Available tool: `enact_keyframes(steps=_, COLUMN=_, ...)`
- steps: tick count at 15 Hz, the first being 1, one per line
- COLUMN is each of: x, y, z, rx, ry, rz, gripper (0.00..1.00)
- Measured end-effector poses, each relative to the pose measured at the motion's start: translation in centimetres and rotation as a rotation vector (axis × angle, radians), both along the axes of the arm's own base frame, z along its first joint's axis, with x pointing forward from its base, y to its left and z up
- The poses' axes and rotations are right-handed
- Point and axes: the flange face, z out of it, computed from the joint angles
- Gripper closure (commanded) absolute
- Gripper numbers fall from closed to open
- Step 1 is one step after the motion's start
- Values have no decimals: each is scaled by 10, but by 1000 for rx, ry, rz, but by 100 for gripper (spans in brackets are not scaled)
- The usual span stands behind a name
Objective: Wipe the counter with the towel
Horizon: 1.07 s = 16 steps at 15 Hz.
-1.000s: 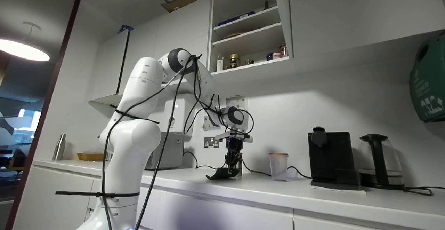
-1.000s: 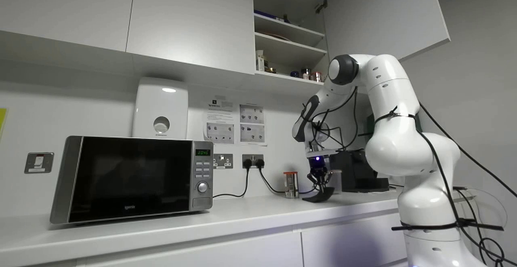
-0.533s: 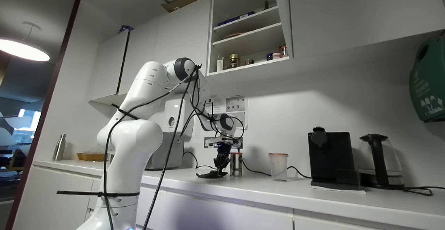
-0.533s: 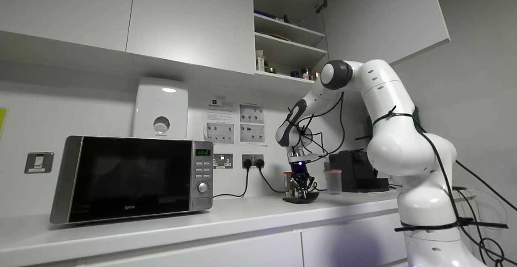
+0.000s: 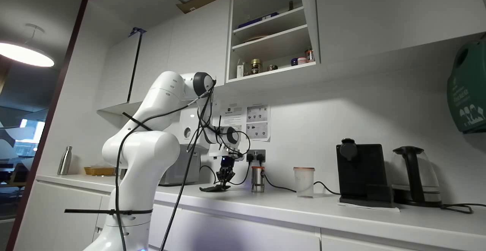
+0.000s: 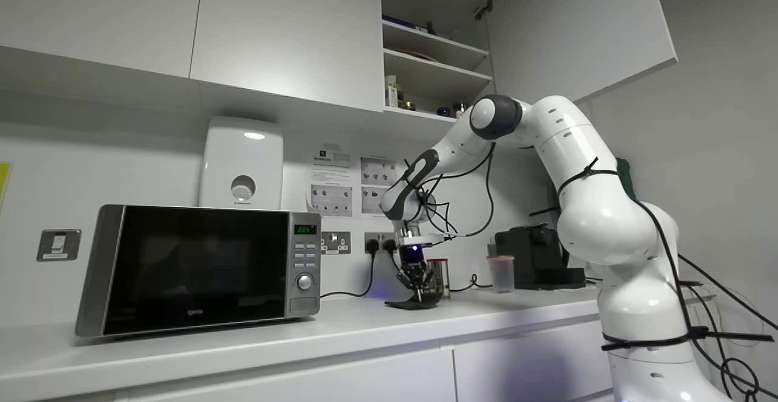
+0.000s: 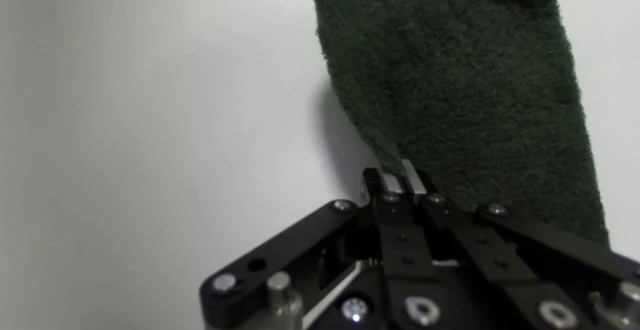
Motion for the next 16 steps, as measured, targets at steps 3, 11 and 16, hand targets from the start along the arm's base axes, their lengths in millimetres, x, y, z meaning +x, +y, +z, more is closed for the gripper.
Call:
enact_keyframes(steps=3, x=8, y=42, z=1, rx=5, ry=-3, rz=69, gripper=99)
enact_keyframes(steps=11, x=39, y=87, z=4, rx=-34, ry=5, rz=159, gripper=99)
enact_keyframes(steps=16, x=50, y=69, z=1, rx=-51, ry=23, rz=130, gripper=99)
